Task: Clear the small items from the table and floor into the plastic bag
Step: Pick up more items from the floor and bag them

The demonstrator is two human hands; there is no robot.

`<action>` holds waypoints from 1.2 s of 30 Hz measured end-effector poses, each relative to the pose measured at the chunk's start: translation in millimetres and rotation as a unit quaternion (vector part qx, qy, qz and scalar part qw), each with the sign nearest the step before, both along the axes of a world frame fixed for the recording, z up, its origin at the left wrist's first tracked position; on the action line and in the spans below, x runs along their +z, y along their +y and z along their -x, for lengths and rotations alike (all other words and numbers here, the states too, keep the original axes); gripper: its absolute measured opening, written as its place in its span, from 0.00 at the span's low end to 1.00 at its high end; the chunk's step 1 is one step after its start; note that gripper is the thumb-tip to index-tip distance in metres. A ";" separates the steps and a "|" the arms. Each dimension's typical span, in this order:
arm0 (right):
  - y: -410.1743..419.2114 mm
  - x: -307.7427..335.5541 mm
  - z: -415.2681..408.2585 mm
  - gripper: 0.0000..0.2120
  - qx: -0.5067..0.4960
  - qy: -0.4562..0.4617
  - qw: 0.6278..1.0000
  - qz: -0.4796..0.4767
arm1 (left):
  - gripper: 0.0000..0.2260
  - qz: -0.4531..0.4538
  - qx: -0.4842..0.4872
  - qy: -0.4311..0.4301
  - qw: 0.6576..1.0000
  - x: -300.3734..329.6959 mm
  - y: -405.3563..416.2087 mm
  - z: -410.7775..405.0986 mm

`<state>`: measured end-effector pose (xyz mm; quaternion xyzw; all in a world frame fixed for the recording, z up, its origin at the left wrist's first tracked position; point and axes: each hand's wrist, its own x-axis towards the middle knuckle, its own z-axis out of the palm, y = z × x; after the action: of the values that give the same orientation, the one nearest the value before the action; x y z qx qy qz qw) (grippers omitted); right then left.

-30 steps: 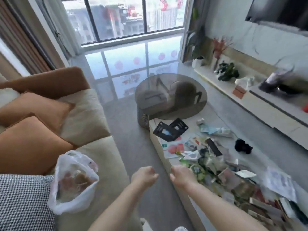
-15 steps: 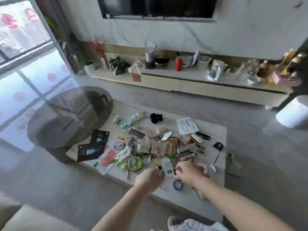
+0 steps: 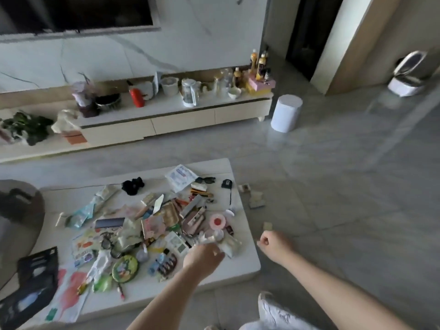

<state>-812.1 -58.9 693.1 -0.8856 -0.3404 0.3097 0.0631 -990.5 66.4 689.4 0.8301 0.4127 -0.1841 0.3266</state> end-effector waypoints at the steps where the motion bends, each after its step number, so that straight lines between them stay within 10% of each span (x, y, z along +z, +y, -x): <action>1: -5.3 -1.8 -9.3 0.16 -0.014 0.002 1.000 -0.001 | 0.16 -0.003 -0.006 -0.001 1.000 -0.5 -2.5 -9.9; 21: -54.3 -29.0 -305.3 0.12 -0.002 0.043 0.998 0.037 | 0.15 0.065 0.140 0.053 0.987 -34.5 -78.1 -290.0; 36: 61.0 -151.1 -391.2 0.12 -0.019 0.144 0.986 0.078 | 0.11 0.186 0.314 0.049 0.930 -158.4 7.1 -393.6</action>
<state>-420.9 2.1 541.9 -0.8402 -0.2854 0.4584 0.0483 -596.9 73.5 530.9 0.5727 0.6260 -0.1858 0.4956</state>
